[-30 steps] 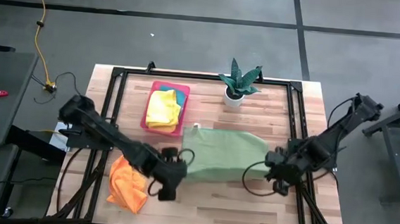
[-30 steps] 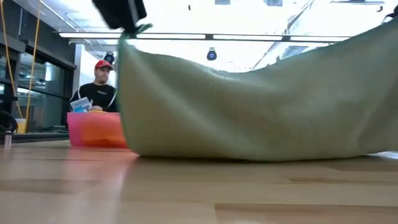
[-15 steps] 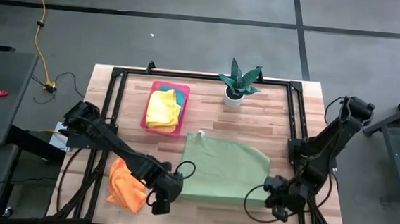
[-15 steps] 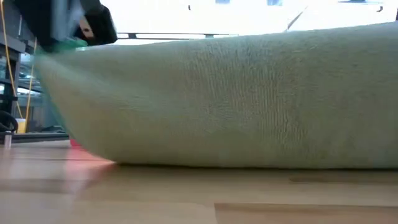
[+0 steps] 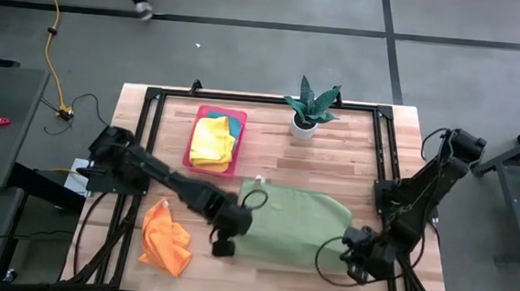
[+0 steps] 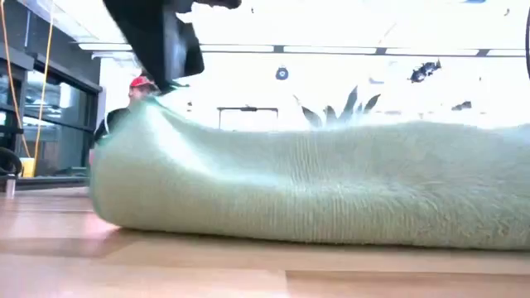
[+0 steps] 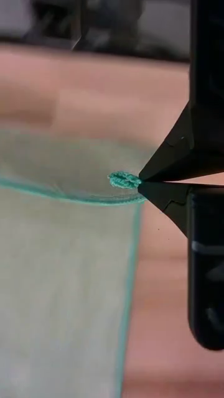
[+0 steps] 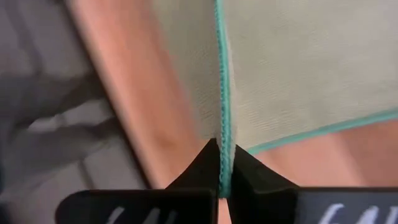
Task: Fold microfiber towels
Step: Fold the green microfiber towel
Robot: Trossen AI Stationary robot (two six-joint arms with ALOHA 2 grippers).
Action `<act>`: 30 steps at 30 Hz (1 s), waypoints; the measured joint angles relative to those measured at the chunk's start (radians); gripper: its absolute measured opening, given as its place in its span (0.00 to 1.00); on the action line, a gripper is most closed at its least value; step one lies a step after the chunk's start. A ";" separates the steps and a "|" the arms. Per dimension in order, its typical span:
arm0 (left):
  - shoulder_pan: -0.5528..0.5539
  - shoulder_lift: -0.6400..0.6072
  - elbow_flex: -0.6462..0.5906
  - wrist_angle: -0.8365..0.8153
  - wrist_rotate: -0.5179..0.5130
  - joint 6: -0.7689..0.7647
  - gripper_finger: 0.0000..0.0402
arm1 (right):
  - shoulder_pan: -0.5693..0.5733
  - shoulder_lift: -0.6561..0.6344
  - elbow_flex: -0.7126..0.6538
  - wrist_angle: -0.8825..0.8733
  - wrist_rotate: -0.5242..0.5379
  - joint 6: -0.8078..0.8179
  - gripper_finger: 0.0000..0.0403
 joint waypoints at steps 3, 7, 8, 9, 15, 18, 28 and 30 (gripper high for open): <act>0.063 0.000 0.000 0.000 -0.045 0.027 0.00 | -0.030 -0.001 0.000 -0.078 0.032 0.032 0.00; 0.131 0.000 0.000 -0.001 -0.056 0.050 0.00 | -0.089 -0.001 0.000 -0.164 0.046 0.049 0.00; 0.142 0.000 0.000 -0.001 -0.061 0.061 0.00 | -0.106 -0.002 0.000 -0.179 0.049 0.049 0.00; 0.151 0.000 0.000 -0.002 -0.065 0.065 0.00 | -0.123 -0.002 0.000 -0.189 0.050 0.049 0.00; 0.178 0.000 0.000 -0.043 -0.179 0.081 0.00 | -0.185 -0.039 0.000 -0.271 0.087 0.047 0.00; 0.184 0.000 0.000 -0.057 -0.260 0.063 0.00 | -0.207 -0.085 0.000 -0.339 0.121 0.054 0.00; 0.208 0.015 0.000 -0.045 -0.373 0.009 0.00 | -0.284 -0.191 0.000 -0.587 0.152 0.143 0.00; 0.216 0.023 -0.002 -0.046 -0.375 0.009 0.00 | -0.298 -0.191 0.000 -0.584 0.152 0.135 0.00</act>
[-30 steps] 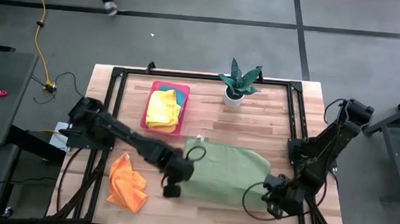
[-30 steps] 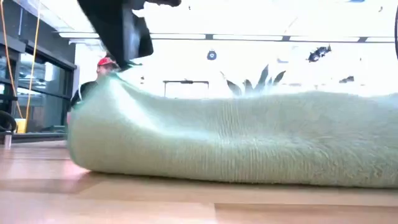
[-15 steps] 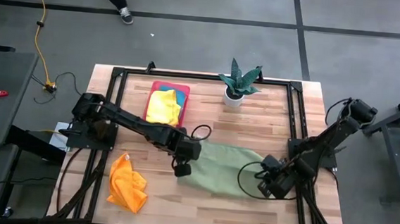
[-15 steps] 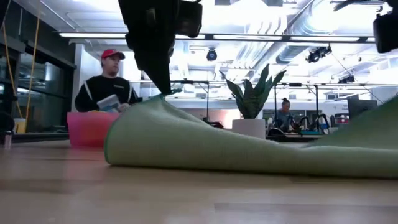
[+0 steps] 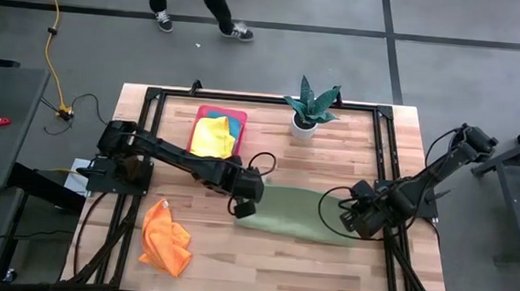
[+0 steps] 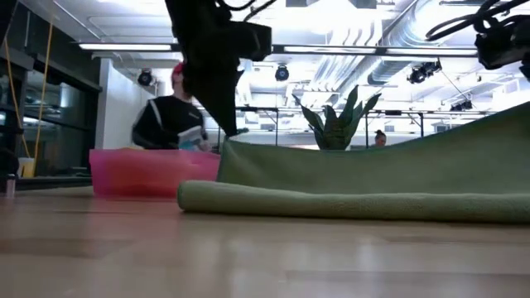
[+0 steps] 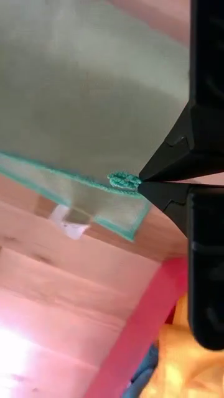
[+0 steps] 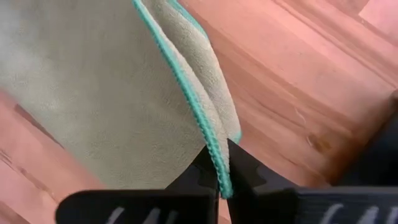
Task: Fold microfiber towels
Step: Fold the green microfiber towel
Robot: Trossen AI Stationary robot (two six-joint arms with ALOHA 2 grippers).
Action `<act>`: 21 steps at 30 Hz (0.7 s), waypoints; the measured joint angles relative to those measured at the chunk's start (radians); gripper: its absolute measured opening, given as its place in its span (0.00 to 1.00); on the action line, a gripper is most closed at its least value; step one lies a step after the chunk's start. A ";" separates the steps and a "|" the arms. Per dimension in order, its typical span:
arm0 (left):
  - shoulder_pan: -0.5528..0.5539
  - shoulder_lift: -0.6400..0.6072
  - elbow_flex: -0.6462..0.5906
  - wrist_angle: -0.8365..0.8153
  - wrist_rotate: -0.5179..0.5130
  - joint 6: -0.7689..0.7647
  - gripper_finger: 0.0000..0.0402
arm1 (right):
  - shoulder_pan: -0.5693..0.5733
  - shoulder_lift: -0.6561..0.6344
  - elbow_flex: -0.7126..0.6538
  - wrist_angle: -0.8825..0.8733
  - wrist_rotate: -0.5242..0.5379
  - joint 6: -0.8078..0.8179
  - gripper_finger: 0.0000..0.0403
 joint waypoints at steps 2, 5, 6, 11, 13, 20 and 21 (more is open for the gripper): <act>0.008 0.015 0.002 0.026 0.003 0.000 0.00 | -0.010 0.001 0.000 0.005 -0.005 -0.002 0.00; 0.015 0.042 0.001 0.021 0.010 0.000 0.00 | -0.022 0.005 0.000 0.018 -0.018 -0.003 0.00; 0.015 0.049 0.001 0.021 0.004 0.000 0.00 | -0.024 0.006 0.000 0.019 -0.027 -0.003 0.00; 0.015 0.052 0.001 0.013 -0.044 -0.004 0.00 | -0.028 0.023 0.000 0.030 -0.057 0.010 0.00; 0.019 0.048 0.001 -0.016 -0.025 -0.015 0.00 | -0.028 0.028 0.000 0.040 -0.060 0.011 0.00; -0.002 0.030 0.001 -0.130 0.058 -0.045 0.00 | -0.028 0.030 0.000 0.050 -0.064 0.020 0.00; -0.008 0.030 0.002 -0.130 0.076 -0.045 0.00 | -0.029 0.030 0.000 0.052 -0.075 0.029 0.00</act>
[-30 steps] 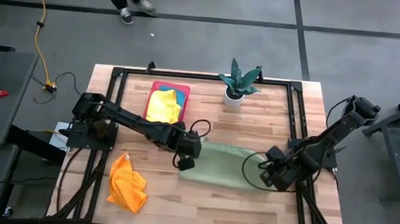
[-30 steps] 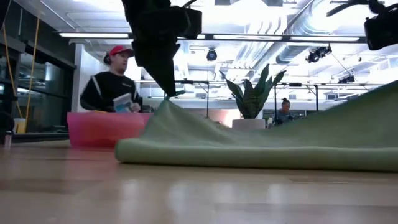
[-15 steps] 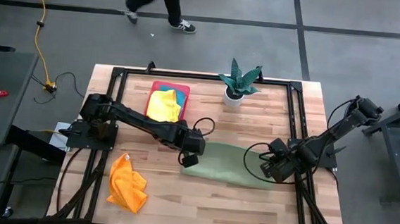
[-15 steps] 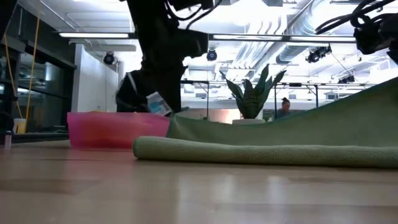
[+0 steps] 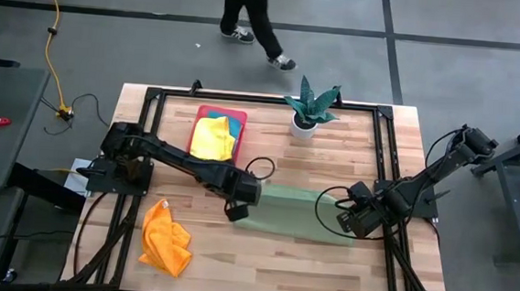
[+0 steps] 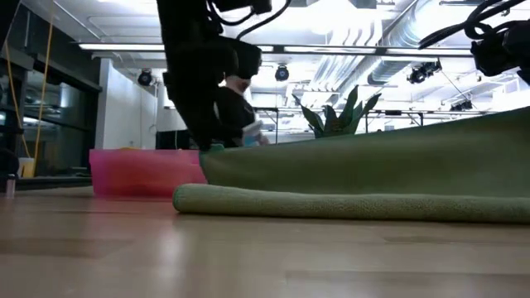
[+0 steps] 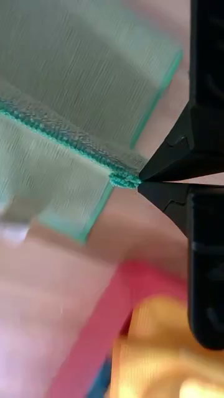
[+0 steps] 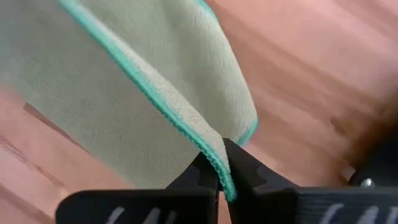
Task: Fold microfiber towels
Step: Fold the green microfiber towel
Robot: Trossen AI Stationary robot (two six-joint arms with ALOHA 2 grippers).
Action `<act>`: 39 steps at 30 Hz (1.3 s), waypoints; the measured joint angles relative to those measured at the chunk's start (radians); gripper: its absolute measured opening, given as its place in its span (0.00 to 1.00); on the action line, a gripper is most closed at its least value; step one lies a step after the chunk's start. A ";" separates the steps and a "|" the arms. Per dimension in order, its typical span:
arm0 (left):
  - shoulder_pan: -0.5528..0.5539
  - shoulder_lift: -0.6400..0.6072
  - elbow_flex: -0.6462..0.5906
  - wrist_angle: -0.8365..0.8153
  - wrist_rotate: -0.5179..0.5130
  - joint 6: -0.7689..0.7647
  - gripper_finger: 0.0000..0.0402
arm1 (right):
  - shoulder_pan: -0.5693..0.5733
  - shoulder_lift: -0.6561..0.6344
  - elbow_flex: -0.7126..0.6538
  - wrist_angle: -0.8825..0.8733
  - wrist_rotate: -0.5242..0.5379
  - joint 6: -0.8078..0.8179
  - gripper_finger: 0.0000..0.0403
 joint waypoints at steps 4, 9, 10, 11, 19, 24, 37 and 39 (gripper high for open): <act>-0.020 0.000 0.000 0.014 -0.023 0.012 0.00 | 0.000 0.000 0.000 -0.005 -0.011 0.023 0.00; -0.010 0.000 0.000 0.003 0.059 -0.030 0.00 | -0.006 0.000 0.000 -0.006 -0.012 0.050 0.00; -0.009 -0.007 0.000 -0.007 0.102 -0.044 0.00 | -0.007 0.000 0.000 -0.005 -0.012 0.049 0.00; -0.011 -0.015 0.000 -0.013 0.145 -0.053 0.00 | -0.006 0.000 0.000 -0.005 -0.014 0.049 0.00; -0.056 -0.043 0.002 0.019 0.385 -0.037 0.00 | -0.005 0.000 0.001 0.039 -0.129 -0.020 0.00; -0.041 -0.047 0.002 0.017 0.556 0.003 0.00 | -0.006 0.000 0.001 0.092 -0.209 -0.048 0.00; -0.042 -0.047 0.001 0.009 0.947 0.075 0.00 | -0.005 -0.001 0.001 0.323 -0.420 -0.177 0.00; -0.052 -0.047 0.001 0.012 0.974 0.079 0.00 | -0.005 -0.001 0.001 0.346 -0.438 -0.181 0.00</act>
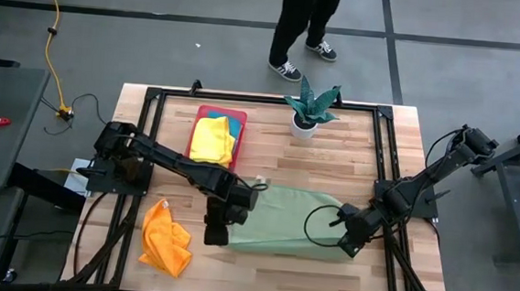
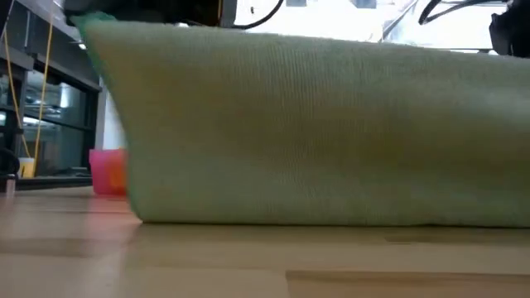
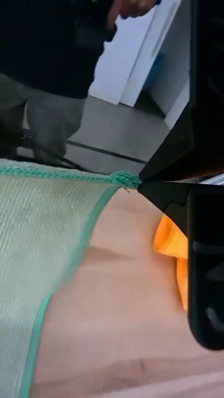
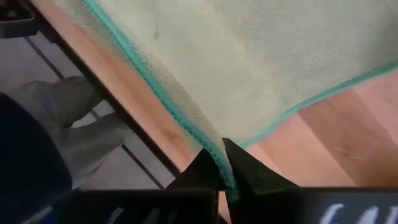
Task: Fold microfiber towels
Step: Fold the green microfiber towel
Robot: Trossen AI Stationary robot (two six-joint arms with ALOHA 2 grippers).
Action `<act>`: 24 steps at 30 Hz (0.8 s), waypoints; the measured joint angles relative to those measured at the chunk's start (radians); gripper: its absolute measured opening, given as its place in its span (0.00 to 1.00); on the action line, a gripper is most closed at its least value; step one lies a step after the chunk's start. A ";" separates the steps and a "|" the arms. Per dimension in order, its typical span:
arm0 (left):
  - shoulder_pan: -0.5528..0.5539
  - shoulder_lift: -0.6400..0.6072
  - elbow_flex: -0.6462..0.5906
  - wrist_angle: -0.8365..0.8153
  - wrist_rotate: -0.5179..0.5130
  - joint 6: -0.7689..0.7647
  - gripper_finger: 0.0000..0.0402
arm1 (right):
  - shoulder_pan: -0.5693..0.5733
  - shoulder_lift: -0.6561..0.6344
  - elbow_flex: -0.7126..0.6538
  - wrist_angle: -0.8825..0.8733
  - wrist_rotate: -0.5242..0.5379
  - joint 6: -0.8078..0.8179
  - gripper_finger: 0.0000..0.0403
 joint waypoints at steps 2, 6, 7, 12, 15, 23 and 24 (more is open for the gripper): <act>-0.004 0.000 0.000 0.000 0.000 0.022 0.00 | 0.000 0.000 0.000 0.001 -0.003 -0.001 0.00; 0.009 0.000 0.000 -0.001 -0.128 0.043 0.00 | 0.000 0.000 0.000 -0.024 0.031 0.009 0.00; 0.017 0.000 0.000 -0.001 -0.174 0.040 0.00 | 0.000 0.000 0.000 -0.033 0.046 0.022 0.00; 0.076 0.000 -0.001 0.000 -0.348 0.037 0.00 | 0.000 0.000 -0.001 -0.107 0.113 0.129 0.00; 0.106 0.000 -0.001 0.000 -0.448 0.037 0.00 | 0.000 0.000 -0.001 -0.144 0.138 0.178 0.00; 0.164 0.000 -0.001 0.007 -0.610 0.044 0.00 | 0.000 0.000 -0.001 -0.253 0.290 0.350 0.00; 0.167 0.000 -0.001 0.010 -0.613 0.049 0.00 | 0.000 0.000 -0.001 -0.264 0.294 0.365 0.00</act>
